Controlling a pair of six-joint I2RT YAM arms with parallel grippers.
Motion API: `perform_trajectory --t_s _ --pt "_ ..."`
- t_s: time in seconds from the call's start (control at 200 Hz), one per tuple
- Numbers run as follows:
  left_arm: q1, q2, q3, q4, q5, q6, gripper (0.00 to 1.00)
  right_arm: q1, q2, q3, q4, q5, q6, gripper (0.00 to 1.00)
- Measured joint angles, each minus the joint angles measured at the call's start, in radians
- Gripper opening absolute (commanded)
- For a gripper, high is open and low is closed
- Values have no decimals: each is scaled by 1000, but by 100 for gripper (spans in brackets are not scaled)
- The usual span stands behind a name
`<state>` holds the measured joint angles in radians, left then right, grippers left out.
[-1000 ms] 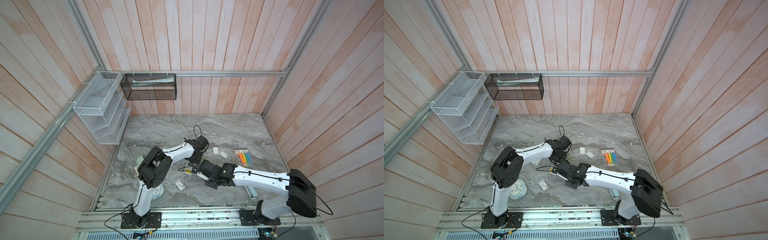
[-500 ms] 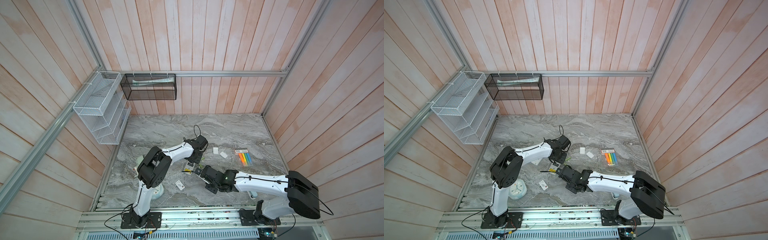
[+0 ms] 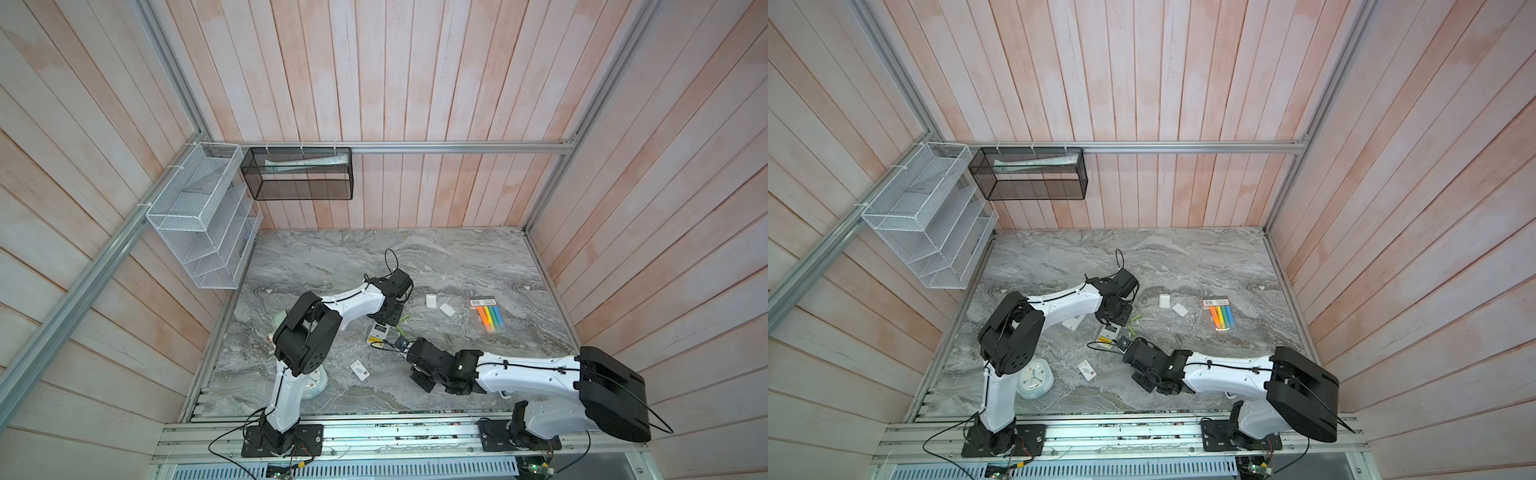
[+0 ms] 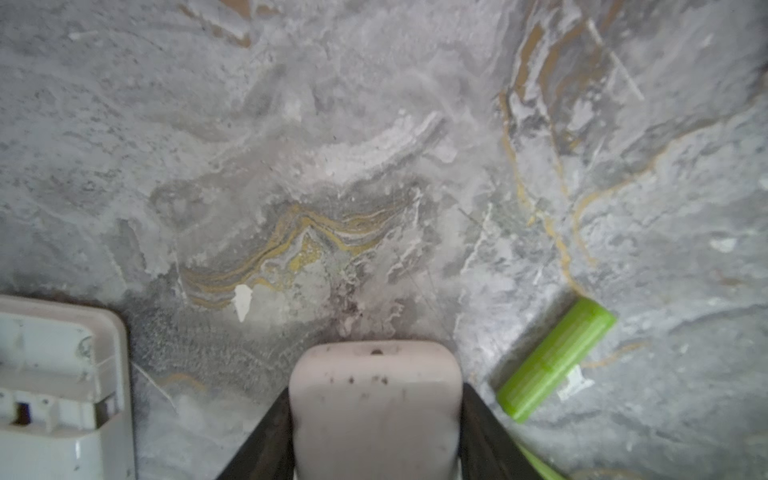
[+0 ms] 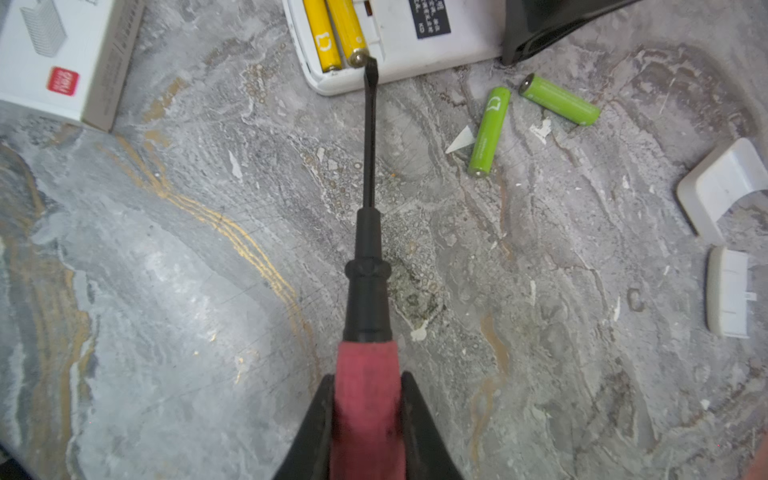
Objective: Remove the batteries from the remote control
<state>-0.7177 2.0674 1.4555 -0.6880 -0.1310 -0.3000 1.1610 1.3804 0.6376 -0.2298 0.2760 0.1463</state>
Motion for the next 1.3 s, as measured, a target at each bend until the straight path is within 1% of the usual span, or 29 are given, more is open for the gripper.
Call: perform_trajectory --t_s 0.3,0.385,0.565,0.72,0.75,0.81,0.93,1.025,1.065,1.3 --pt "11 0 -2 5 13 -12 52 3 -10 -73 160 4 62 0" --pt "14 0 -2 5 21 -15 52 0 -15 -84 205 39 90 0" --pt "22 0 -2 5 36 -16 52 0 -54 -117 248 89 127 0" --pt "33 0 -2 6 54 -20 52 0 -78 -137 256 97 144 0" --pt "34 0 -2 7 55 -22 55 0 -83 -138 258 95 146 0" --pt "37 -2 -6 13 56 -24 65 0 -93 -140 258 92 149 0" --pt "50 -5 -18 39 32 -26 80 0 -106 -142 257 85 157 0" --pt "72 -5 -21 53 27 -30 87 0 -116 -146 255 82 164 0" --pt "79 -5 -21 56 26 -31 88 0 -121 -147 252 82 168 0" --pt "105 -10 -29 63 22 -34 88 0 -159 -147 236 82 182 0"
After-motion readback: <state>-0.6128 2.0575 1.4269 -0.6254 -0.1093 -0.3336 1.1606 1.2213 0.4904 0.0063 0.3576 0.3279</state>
